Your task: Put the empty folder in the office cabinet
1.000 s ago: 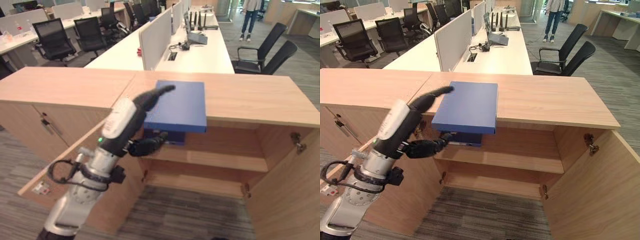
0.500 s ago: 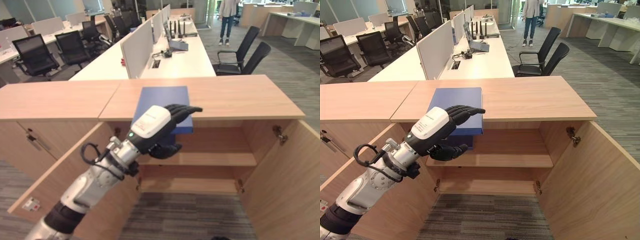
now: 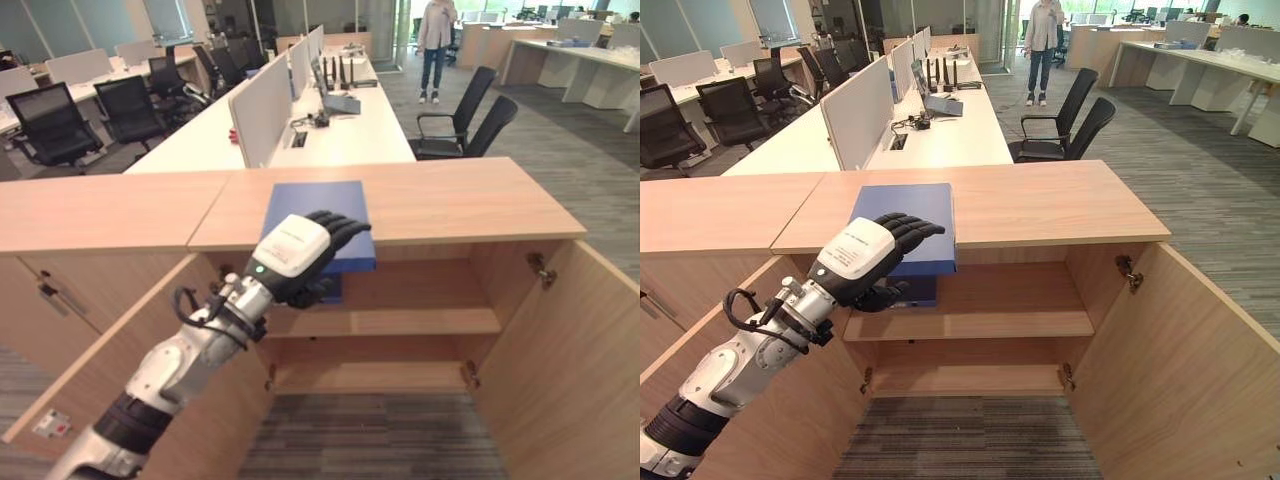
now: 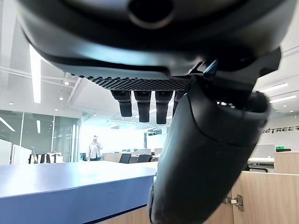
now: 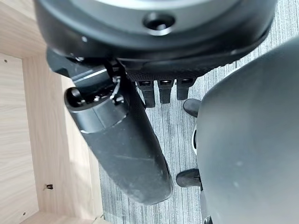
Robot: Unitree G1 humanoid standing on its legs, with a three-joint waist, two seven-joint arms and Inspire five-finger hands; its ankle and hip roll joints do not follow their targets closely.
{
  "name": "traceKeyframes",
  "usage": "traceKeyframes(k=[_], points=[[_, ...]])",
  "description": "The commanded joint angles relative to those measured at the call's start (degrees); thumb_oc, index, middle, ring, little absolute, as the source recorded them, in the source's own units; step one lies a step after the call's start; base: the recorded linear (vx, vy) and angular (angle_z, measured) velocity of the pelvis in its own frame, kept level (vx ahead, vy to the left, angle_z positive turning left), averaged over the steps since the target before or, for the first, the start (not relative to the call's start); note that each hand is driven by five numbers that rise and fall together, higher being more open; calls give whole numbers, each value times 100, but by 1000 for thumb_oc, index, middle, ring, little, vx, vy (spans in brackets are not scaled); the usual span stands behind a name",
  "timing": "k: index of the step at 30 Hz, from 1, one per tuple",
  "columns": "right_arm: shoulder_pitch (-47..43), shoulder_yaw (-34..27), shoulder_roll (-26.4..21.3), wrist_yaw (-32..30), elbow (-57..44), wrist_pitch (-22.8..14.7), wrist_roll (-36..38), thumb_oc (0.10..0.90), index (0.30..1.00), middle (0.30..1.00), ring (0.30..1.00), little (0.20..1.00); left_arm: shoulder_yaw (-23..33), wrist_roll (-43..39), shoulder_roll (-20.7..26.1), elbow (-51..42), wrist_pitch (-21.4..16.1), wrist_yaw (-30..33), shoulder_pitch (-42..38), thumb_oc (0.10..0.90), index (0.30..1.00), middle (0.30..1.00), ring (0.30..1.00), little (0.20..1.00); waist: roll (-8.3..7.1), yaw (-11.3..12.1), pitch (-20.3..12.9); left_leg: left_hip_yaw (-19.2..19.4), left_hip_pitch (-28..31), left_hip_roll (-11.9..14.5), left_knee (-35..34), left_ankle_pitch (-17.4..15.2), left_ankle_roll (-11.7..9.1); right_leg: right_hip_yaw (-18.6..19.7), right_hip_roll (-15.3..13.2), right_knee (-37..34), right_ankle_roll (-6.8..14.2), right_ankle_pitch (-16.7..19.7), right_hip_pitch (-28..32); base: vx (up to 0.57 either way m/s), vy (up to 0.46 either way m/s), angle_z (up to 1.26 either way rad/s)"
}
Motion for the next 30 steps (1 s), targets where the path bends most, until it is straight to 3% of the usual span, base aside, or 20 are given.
traceKeyframes(k=[1, 16, 25, 26, 27, 28, 29, 30], points=[[-118, 159, 217, -29, 81, -7, -224, 800, 900, 900, 900, 900, 312, 101, 49, 164, 194, 617, -885, 800, 900, 900, 900, 900, -278, -25, -188, -257, -162, -31, -24, -309, -293, -97, -96, 42, 365, -336, 184, -3, 2, -4], [-61, 170, 156, -154, -47, -1, -220, 800, 900, 900, 900, 900, -292, 702, -328, 1678, 735, 774, -1229, 800, 900, 900, 900, 900, -250, -193, -224, -134, -132, -40, -24, -351, -277, 7, -120, 42, 394, -313, 143, -1, 6, -4], [-80, 234, 132, -217, -120, -4, -196, 800, 900, 900, 900, 900, -567, 1060, -554, 2869, 1248, 1039, -1758, 800, 900, 900, 900, 900, -250, -308, -233, -29, -105, -40, -24, -369, -274, 39, -122, 42, 410, -290, 118, -6, 3, -5], [-80, 233, 132, -218, -120, -4, -196, 800, 900, 900, 900, 900, -572, 1060, -557, 2876, 1248, 1044, -1763, 758, 836, 836, 836, 836, -250, -306, -233, -29, -105, -40, -24, -369, -274, 39, -122, 42, 410, -290, 118, -13, 7, -10], [-73, 238, 139, -224, -141, -12, -184, 800, 900, 900, 900, 900, -611, 1158, -586, 3035, 1308, 1123, -1791, 591, 587, 587, 587, 587, -248, -325, -230, -14, -95, -42, -24, -376, -273, 50, -129, 42, 411, -288, 115, -6, 5, -7], [-73, 236, 138, -225, -141, -12, -184, 800, 900, 900, 900, 900, -615, 1158, -590, 3042, 1307, 1129, -1795, 574, 561, 561, 561, 561, -248, -323, -230, -14, -95, -42, -24, -376, -272, 50, -129, 42, 411, -288, 115, -4, 6, -5], [-70, 247, 145, -231, -143, -24, -180, 800, 900, 900, 900, 900, -630, 1251, -596, 3134, 1352, 1198, -1795, 485, 427, 427, 427, 427, -250, -332, -231, -5, -87, -44, -24, -381, -271, 58, -130, 42, 412, -285, 114, 2, 4, -3], [-73, 258, 151, -239, -148, -34, -180, 800, 900, 900, 900, 900, -641, 1330, -585, 3203, 1394, 1276, -1788, 458, 387, 387, 387, 387, -252, -336, -233, -1, -85, -47, -24, -385, -269, 69, -131, 42, 415, -284, 112, -1, 5, -3]])
